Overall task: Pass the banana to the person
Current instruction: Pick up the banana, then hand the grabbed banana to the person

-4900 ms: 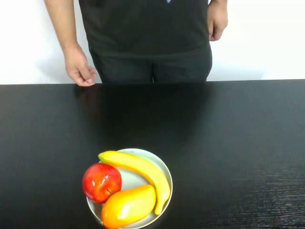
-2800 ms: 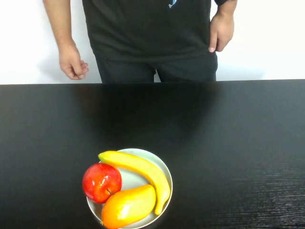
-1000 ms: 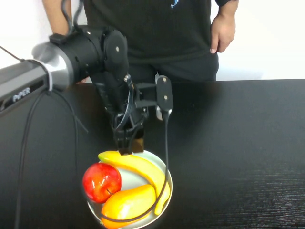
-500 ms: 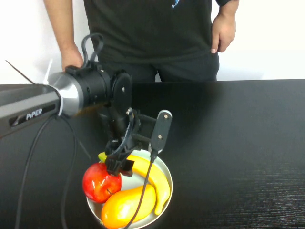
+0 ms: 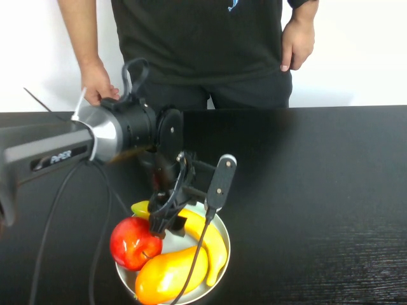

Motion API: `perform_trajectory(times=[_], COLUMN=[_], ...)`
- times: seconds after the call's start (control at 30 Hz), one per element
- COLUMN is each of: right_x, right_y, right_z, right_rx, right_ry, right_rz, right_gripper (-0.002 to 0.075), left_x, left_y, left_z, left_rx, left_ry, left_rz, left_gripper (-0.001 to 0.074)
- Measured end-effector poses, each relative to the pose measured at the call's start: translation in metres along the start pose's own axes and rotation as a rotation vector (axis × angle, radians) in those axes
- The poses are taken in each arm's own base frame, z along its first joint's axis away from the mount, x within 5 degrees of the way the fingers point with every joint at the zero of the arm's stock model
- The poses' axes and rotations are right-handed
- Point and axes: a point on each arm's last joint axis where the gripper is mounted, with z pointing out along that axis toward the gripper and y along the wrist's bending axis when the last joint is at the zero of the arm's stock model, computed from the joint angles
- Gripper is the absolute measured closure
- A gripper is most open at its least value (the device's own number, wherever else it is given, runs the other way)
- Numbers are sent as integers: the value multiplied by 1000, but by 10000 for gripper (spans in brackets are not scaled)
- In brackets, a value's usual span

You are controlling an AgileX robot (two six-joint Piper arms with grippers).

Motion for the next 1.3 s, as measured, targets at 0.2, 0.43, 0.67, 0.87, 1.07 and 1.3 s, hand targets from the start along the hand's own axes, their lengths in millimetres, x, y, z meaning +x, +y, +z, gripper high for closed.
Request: perform_trajectory(times=[0.2,0.43,0.67,0.87,1.07,1.3], right_x=[0,0,0,0,0,0], right_y=[0,0,0,0,0,0], right_z=[0,0,0,0,0,0], right_rx=[0,0,0,0,0,0], right_ry=[0,0,0,0,0,0], right_rz=[0,0,0,0,0,0], right_gripper=[734,734,734,734,734,734], left_x=[1,2,-6,-17,-37,-50], left_y=[0,0,1,1,0,3], left_z=[15,29,26,-9,-61,-120], left_rx=[34,52,21,-55,-127,-192], left_ry=[4,6,1,7,75,173], left_rz=[6,7,30,49,-43,-185], left_gripper=[281,297,453,453,453,454])
